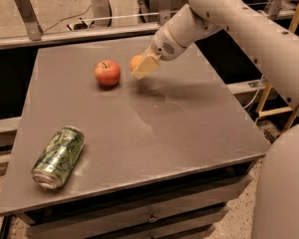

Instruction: Move orange near apple

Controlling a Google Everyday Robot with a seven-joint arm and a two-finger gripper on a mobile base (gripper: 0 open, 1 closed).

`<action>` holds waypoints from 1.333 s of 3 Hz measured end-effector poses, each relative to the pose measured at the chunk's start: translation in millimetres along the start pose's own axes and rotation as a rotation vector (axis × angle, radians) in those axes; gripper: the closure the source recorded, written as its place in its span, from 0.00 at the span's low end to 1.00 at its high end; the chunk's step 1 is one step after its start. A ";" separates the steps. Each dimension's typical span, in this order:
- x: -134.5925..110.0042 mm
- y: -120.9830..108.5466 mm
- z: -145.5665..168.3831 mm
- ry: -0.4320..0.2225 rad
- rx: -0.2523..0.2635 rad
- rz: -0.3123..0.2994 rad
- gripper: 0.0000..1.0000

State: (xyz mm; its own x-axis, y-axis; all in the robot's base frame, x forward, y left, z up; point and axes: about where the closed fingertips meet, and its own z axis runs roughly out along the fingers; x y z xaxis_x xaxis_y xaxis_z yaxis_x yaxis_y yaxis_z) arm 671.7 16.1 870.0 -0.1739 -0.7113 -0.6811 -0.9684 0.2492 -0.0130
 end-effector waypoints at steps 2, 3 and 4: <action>17.6 4.8 31.7 0.036 -0.030 0.038 0.36; 17.0 6.0 38.3 0.031 -0.028 0.038 0.13; 17.0 6.8 40.9 0.032 -0.032 0.038 0.00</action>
Offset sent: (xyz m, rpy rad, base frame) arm -0.0019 0.0082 -0.0520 -0.0331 0.0804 -0.0294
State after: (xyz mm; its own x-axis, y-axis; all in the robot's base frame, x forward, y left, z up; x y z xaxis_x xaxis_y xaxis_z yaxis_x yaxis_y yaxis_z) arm 669.5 32.6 828.4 -0.2154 -0.7225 -0.6569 -0.9662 0.2553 0.0361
